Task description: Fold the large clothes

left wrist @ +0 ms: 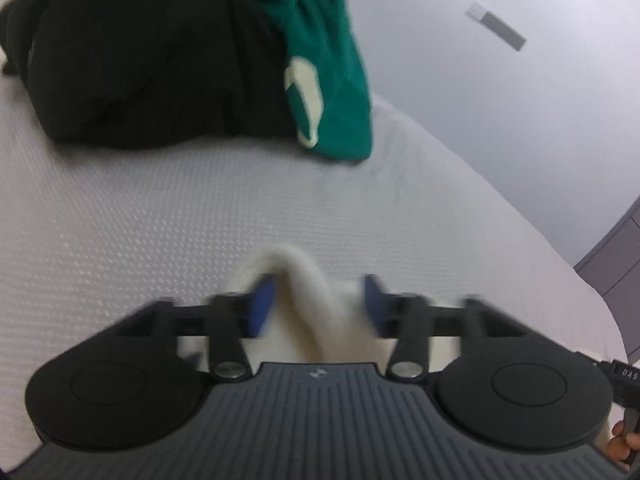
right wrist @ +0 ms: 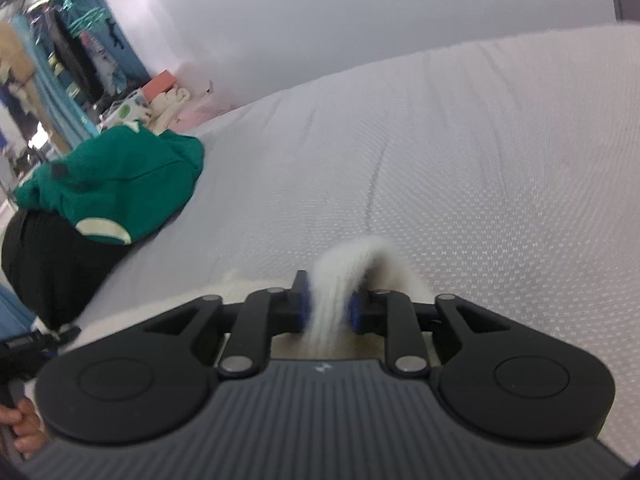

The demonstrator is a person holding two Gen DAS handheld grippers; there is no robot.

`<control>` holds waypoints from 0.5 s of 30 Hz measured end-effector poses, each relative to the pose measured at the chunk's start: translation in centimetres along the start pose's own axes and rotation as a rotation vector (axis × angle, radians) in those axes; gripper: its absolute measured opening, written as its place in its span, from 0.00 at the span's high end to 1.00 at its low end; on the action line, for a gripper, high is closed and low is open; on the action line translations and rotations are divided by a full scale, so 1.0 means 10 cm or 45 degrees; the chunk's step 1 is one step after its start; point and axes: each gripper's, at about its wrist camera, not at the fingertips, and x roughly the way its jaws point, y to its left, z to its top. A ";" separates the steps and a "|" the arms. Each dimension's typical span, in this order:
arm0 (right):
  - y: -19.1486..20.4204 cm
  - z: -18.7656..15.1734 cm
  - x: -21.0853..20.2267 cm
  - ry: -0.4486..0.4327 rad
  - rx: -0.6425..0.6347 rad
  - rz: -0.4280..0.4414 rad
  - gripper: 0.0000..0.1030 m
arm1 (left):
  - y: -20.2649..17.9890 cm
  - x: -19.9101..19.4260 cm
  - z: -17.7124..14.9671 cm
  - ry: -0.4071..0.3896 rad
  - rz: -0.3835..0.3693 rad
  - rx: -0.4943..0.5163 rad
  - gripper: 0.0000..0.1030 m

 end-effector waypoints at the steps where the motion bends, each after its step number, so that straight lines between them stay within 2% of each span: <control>1: 0.05 -0.02 -0.06 -0.004 -0.021 0.008 0.59 | -0.04 -0.10 -0.02 -0.020 -0.011 0.021 0.42; 2: 0.08 -0.04 -0.12 -0.011 -0.031 0.020 0.42 | -0.08 -0.18 -0.03 -0.028 -0.024 0.032 0.42; 4: 0.14 -0.09 -0.28 -0.034 -0.041 0.057 0.33 | -0.12 -0.39 -0.07 -0.039 -0.053 0.031 0.42; 8: 0.26 -0.20 -0.61 -0.056 -0.072 0.097 0.33 | -0.27 -0.79 -0.25 -0.054 -0.069 0.067 0.42; 15: 0.45 -0.48 -1.14 -0.074 -0.106 0.120 0.33 | -0.48 -1.36 -0.69 -0.019 -0.116 0.115 0.42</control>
